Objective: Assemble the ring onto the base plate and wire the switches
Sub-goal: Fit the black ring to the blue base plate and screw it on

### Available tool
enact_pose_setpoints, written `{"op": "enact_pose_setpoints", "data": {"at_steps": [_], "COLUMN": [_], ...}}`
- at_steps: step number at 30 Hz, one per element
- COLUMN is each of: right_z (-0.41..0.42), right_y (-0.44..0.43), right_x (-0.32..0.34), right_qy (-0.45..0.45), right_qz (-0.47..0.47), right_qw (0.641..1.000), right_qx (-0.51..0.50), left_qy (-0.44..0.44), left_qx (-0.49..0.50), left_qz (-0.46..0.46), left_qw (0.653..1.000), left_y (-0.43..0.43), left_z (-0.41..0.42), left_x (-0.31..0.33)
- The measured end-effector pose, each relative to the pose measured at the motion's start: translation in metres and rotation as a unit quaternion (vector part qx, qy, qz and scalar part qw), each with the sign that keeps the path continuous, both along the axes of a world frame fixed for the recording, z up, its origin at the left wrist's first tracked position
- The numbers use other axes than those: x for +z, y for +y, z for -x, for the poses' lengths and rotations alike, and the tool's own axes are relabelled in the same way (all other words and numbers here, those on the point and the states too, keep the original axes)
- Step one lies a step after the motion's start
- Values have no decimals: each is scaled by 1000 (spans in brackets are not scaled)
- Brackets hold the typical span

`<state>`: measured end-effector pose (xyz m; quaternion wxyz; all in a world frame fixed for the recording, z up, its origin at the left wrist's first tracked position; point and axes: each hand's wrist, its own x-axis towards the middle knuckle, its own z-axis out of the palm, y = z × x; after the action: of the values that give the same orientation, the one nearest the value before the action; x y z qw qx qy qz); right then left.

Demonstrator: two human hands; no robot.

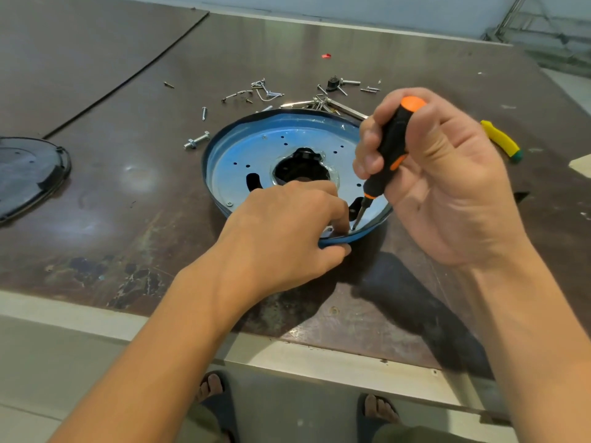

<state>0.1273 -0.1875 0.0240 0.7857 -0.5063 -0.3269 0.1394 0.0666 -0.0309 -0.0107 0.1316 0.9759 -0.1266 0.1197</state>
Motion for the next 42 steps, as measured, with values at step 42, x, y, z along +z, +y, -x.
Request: {"op": "enact_pose_setpoints", "data": {"at_steps": [42], "right_z": [-52], "right_y": [-126], "right_x": [-58], "right_qy": [136], "right_qz": [362], "right_qw": [834], "right_qx": [-394], "left_qy": [-15], "left_qx": [-10], "left_qz": [-105], "left_qw": [994], "left_y": [-1], "left_z": [2], "left_x": [-2]}}
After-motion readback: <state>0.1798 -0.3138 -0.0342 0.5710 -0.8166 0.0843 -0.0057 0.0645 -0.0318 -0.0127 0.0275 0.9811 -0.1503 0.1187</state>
